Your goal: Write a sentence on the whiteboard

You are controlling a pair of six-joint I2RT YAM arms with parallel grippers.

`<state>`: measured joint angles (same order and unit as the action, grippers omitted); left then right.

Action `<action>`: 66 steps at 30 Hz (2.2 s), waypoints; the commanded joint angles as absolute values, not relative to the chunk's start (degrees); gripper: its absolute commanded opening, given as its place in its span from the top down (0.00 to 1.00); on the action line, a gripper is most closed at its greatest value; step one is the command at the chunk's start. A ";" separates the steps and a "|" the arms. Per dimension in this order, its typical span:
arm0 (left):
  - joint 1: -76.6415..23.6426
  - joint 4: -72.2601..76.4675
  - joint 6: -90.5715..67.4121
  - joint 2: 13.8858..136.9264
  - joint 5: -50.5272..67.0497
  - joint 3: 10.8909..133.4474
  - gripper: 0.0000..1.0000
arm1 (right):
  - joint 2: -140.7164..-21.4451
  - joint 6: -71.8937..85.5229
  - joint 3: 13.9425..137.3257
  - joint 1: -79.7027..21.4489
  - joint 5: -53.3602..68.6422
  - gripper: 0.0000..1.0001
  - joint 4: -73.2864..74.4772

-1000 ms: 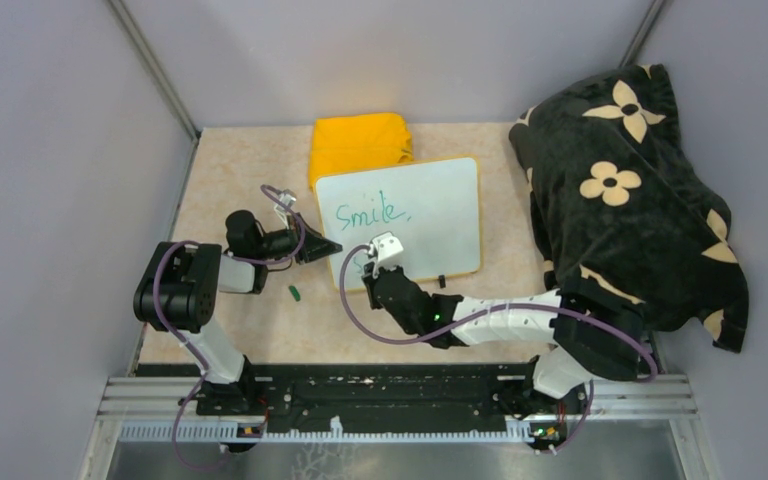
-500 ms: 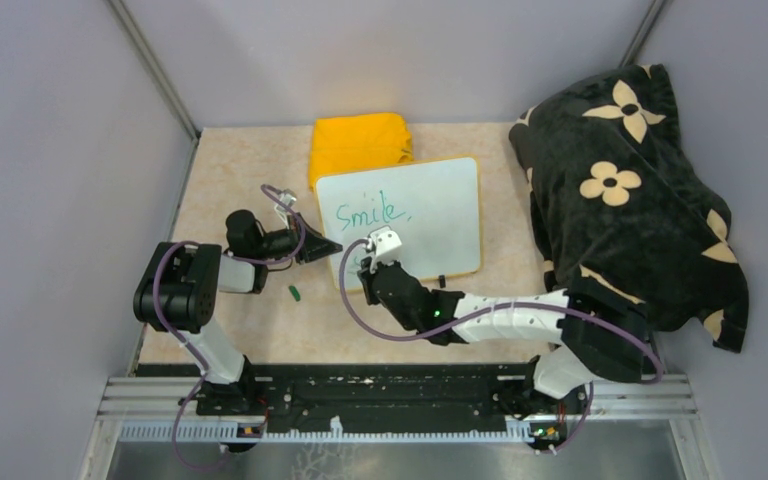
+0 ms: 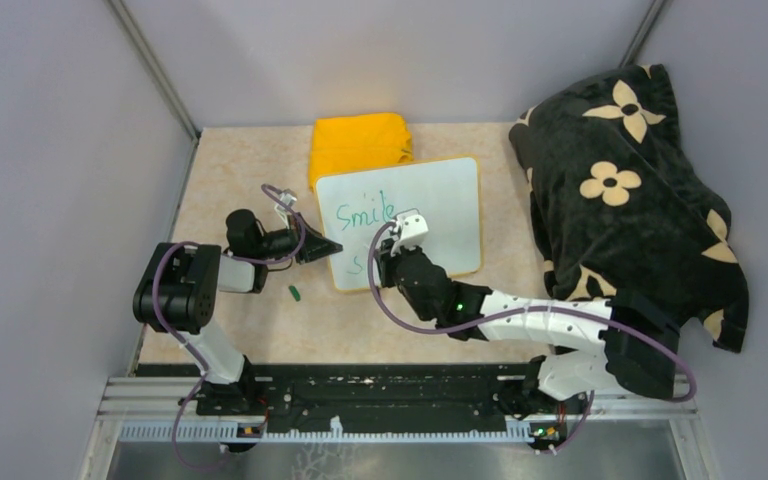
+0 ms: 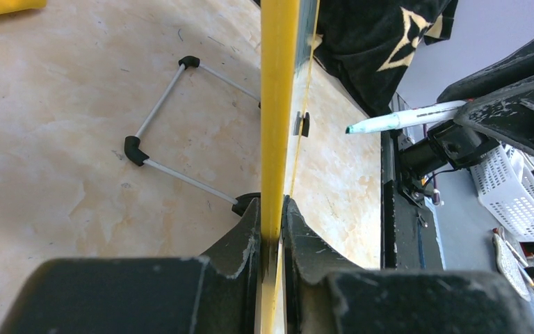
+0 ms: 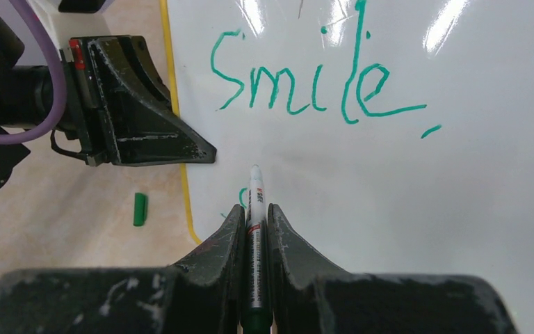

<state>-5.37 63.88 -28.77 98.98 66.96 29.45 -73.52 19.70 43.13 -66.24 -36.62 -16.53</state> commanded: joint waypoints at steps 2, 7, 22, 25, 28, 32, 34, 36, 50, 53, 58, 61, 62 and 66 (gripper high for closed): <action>-5.96 59.27 -25.49 99.67 62.67 29.97 1.00 | -74.80 19.38 43.69 -65.92 -36.76 1.00 -18.01; -5.97 59.18 -25.40 99.59 62.67 29.97 1.00 | -75.98 19.42 43.92 -65.79 -36.47 1.00 -18.72; -5.98 59.06 -25.44 99.49 62.74 30.06 1.00 | -78.44 21.59 43.02 -64.38 -35.34 1.00 -17.18; -6.02 59.11 -25.49 99.53 62.73 30.06 1.00 | -78.71 22.02 42.65 -64.25 -35.28 1.00 -16.69; -5.99 59.12 -25.49 99.54 62.72 30.06 1.00 | -78.64 22.51 42.22 -64.25 -35.20 1.00 -16.06; -6.03 59.01 -25.49 99.45 62.69 30.06 1.00 | -78.19 23.46 40.84 -64.25 -34.99 1.00 -15.30; -6.06 58.98 -25.49 99.57 62.69 30.01 1.00 | -77.96 23.92 39.89 -64.30 -34.59 1.00 -15.04; -6.06 58.98 -25.47 99.57 62.77 30.06 1.00 | -77.75 24.56 38.91 -64.26 -34.22 1.00 -14.69; -6.24 58.63 -25.27 99.76 62.74 30.06 1.00 | -71.51 25.02 35.70 -64.34 -35.21 1.00 -14.91; -6.24 58.56 -25.22 99.69 62.78 30.15 1.00 | -70.55 24.07 36.20 -64.34 -33.65 1.00 -16.91; -6.24 58.45 -25.14 99.67 62.75 30.19 1.00 | -71.71 22.73 38.28 -64.42 -31.81 1.00 -18.72; -6.24 58.39 -25.14 99.65 62.80 30.23 1.00 | -73.23 22.42 39.61 -64.47 -31.24 1.00 -19.19; -6.24 58.41 -25.14 99.60 62.78 30.23 1.00 | -73.69 22.31 39.98 -64.43 -31.01 1.00 -19.43; -6.24 58.29 -25.05 99.61 62.78 30.23 1.00 | -75.23 22.15 41.09 -64.45 -30.30 1.00 -20.42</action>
<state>-5.80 62.52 -27.99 98.87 66.11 30.06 -74.15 23.03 37.69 -64.69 -31.64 -16.47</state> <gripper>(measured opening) 0.158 0.120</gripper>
